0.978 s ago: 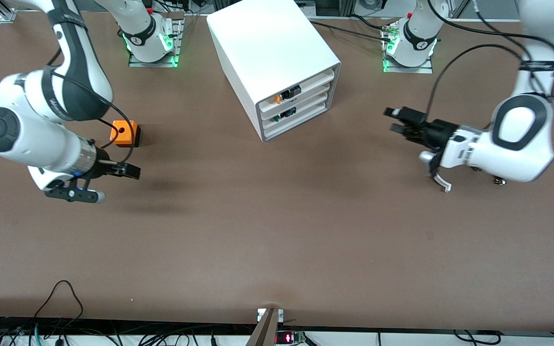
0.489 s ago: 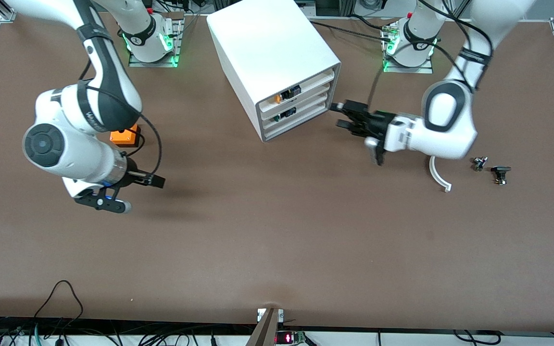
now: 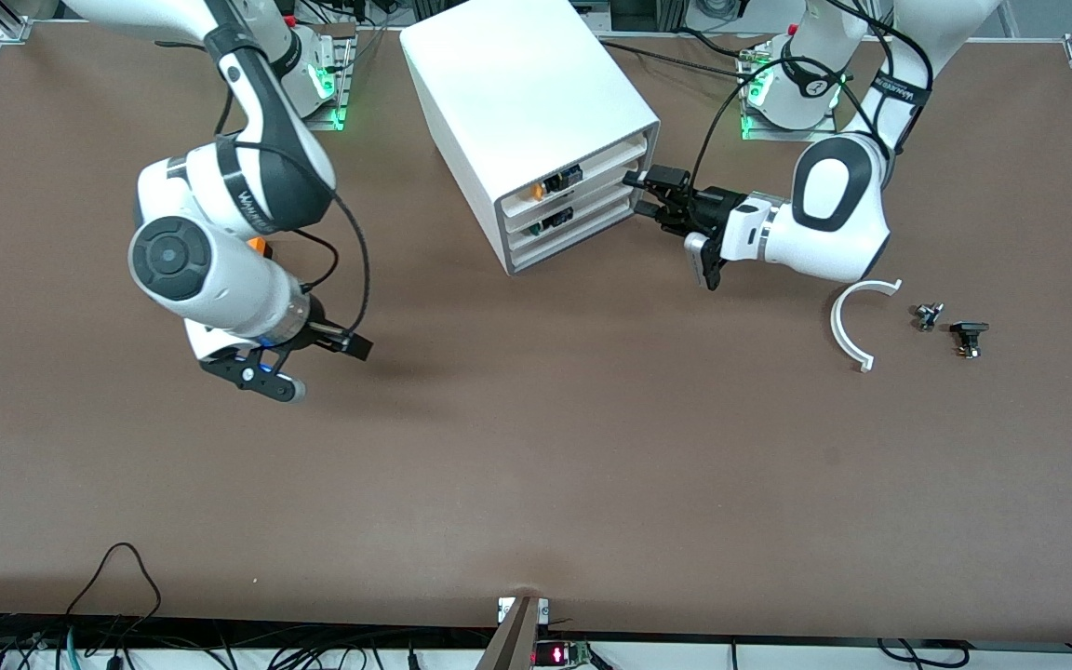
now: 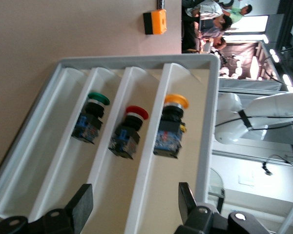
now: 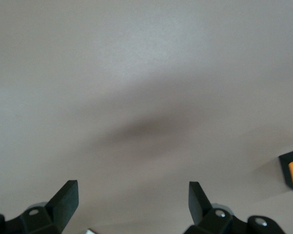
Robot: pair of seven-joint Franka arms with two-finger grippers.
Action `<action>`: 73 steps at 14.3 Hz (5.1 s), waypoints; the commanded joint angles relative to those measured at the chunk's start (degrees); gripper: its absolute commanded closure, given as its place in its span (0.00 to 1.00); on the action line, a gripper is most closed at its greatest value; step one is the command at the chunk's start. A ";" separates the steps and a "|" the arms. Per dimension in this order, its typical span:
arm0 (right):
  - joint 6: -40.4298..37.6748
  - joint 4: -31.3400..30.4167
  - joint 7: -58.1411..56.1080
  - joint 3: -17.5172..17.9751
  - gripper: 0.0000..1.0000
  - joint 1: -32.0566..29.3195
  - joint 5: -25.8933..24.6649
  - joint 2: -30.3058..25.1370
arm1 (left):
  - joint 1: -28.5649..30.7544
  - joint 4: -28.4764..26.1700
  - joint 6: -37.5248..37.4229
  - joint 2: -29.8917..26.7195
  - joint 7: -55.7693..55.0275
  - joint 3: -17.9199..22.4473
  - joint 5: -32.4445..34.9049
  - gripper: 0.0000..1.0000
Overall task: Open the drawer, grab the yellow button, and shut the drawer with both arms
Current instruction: 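Grip the drawer front with the left gripper while the right gripper approaches, then pull the drawer open with the left gripper while the right gripper hovers, then grasp the yellow button with the right gripper while the left gripper releases, then lift the yellow button out with the right gripper while the left withdraws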
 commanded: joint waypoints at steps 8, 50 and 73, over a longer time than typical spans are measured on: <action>-5.03 14.88 18.36 -0.28 0.00 5.30 0.50 8.32 | -0.56 -1.60 -1.82 3.01 3.39 -0.99 -2.10 0.28; 11.40 27.11 66.00 8.34 0.00 17.08 7.88 15.44 | 5.24 39.68 -19.29 12.16 -15.56 3.75 32.94 0.00; 8.69 31.14 70.50 10.09 1.00 21.39 7.97 20.89 | 3.48 58.07 -3.13 10.22 -35.80 3.31 76.13 0.00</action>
